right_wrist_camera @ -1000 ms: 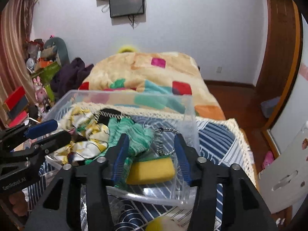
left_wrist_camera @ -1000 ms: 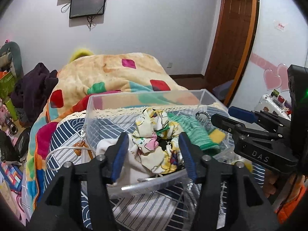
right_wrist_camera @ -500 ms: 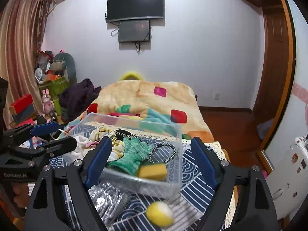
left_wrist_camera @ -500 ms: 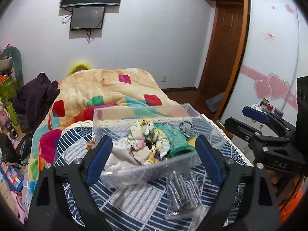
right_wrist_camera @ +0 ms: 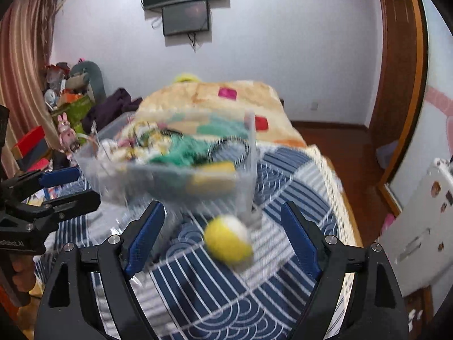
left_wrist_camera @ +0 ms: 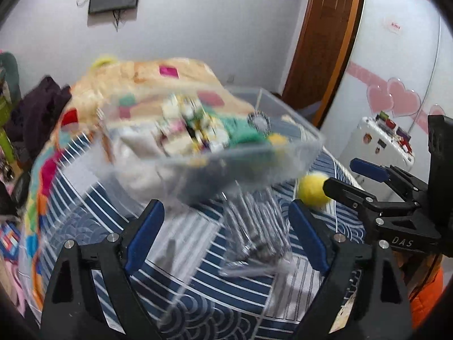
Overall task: Organize soft objects
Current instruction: 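Grasp the bagged silver scrubber with the left tool while the right tool grasps the felt ball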
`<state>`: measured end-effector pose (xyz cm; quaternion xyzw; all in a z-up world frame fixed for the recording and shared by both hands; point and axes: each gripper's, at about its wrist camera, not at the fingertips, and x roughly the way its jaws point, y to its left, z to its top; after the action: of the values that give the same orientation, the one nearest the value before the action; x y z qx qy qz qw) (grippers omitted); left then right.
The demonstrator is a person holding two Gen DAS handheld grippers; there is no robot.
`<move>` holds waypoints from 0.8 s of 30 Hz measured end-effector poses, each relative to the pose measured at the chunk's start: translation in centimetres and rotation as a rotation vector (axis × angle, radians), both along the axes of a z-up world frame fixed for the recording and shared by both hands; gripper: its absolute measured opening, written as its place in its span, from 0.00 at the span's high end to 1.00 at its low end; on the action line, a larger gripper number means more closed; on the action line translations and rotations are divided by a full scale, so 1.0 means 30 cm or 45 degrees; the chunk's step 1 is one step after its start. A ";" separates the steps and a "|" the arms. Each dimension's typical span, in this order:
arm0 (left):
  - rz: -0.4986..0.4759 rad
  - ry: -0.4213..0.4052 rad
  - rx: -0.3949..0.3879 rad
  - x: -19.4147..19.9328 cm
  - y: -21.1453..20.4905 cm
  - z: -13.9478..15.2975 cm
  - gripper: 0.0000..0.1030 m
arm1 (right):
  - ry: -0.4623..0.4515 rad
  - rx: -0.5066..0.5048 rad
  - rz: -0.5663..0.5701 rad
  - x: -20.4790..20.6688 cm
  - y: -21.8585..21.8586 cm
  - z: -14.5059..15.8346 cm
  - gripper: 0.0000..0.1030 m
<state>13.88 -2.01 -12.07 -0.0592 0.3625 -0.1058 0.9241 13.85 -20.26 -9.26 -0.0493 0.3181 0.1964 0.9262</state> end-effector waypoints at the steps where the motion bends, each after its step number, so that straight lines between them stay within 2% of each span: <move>1: -0.006 0.024 -0.004 0.007 -0.012 -0.019 0.13 | 0.020 -0.001 -0.004 0.002 -0.003 -0.014 0.20; 6: -0.024 0.091 -0.024 0.034 -0.061 -0.079 0.13 | 0.120 0.051 0.004 0.001 -0.030 -0.075 0.22; 8: -0.029 0.102 -0.011 0.039 -0.078 -0.096 0.13 | 0.145 0.045 -0.004 0.001 -0.032 -0.096 0.28; 10: -0.037 0.119 -0.001 0.043 -0.093 -0.111 0.18 | 0.171 0.050 -0.006 0.006 -0.034 -0.109 0.37; 14: -0.054 0.127 -0.009 0.050 -0.098 -0.124 0.37 | 0.196 0.050 -0.028 0.013 -0.034 -0.130 0.49; 15: -0.071 0.120 -0.022 0.047 -0.098 -0.121 0.47 | 0.202 0.054 -0.033 0.015 -0.034 -0.132 0.57; 16: -0.083 0.120 -0.029 0.045 -0.100 -0.121 0.52 | 0.211 0.064 -0.035 0.016 -0.035 -0.136 0.63; 18: -0.095 0.109 -0.033 0.035 -0.103 -0.119 0.62 | 0.223 0.079 -0.040 0.018 -0.037 -0.140 0.64; 24: -0.102 0.092 -0.051 0.006 -0.098 -0.104 0.69 | 0.172 0.082 -0.026 -0.015 -0.035 -0.105 0.64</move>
<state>14.05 -4.94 -15.20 -0.0668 0.3954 -0.1476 0.9041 13.40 -21.31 -12.41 -0.0028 0.3740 0.1998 0.9057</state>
